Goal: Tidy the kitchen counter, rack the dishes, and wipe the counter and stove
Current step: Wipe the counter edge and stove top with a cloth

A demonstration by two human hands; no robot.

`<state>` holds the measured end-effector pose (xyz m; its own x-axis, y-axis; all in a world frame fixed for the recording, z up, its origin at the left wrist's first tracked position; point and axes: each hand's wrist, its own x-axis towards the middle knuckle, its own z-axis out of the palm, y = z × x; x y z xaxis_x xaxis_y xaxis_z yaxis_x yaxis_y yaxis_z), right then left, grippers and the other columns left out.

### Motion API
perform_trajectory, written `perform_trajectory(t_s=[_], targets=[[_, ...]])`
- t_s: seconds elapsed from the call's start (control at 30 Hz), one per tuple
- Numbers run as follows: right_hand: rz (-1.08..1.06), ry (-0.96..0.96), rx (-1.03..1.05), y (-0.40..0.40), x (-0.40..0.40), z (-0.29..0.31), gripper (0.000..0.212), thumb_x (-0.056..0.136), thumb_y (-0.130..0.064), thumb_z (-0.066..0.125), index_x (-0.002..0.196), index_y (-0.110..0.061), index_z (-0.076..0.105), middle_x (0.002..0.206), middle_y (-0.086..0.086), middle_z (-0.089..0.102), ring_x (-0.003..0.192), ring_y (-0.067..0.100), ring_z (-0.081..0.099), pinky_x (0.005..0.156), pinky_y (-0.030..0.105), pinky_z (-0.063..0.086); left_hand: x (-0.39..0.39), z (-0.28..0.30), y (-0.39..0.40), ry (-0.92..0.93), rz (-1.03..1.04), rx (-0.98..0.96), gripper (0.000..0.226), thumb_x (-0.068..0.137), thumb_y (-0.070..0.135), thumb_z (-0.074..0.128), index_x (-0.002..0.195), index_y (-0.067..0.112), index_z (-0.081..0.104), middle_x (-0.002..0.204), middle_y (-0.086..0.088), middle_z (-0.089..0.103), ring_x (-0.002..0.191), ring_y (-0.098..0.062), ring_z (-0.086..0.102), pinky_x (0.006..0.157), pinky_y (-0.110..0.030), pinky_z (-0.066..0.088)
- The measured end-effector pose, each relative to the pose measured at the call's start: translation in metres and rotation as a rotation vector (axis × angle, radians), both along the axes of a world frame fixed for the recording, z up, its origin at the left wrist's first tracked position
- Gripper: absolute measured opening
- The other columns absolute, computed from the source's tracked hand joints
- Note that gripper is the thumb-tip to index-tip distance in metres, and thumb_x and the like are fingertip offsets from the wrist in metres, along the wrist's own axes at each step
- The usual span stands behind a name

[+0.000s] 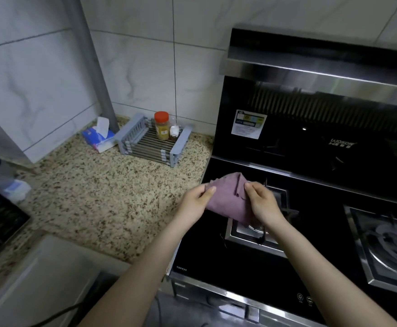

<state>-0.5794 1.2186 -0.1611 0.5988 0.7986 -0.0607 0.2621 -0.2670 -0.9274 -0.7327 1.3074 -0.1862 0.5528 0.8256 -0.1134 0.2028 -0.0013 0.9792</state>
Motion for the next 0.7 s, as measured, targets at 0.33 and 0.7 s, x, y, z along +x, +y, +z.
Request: perform_trajectory(t_s=[0.33,0.7], targets=[[0.072,-0.063,-0.047,-0.016,-0.001,0.012,0.027,0.080,-0.018,0.074,0.100,-0.012,0.057,0.095,-0.002,0.063,0.090,0.014,0.059,0.081,0.021,0.046,0.001,0.016,-0.012,-0.008,0.067,0.298,0.027,0.098,0.019,0.046,0.117,0.008,0.063,0.119,-0.005,0.062,0.118,-0.019,0.054,0.102,-0.029,0.040],[-0.078,0.146,0.099,-0.027,-0.011,-0.016,0.025,0.098,-0.010,0.045,0.097,-0.026,0.065,0.102,-0.001,0.066,0.099,0.012,0.057,0.091,0.026,0.042,-0.027,-0.013,-0.020,-0.237,0.240,-0.043,0.022,0.098,0.020,0.046,0.092,0.030,0.063,0.092,0.009,0.069,0.088,-0.004,0.065,0.078,-0.021,0.052]])
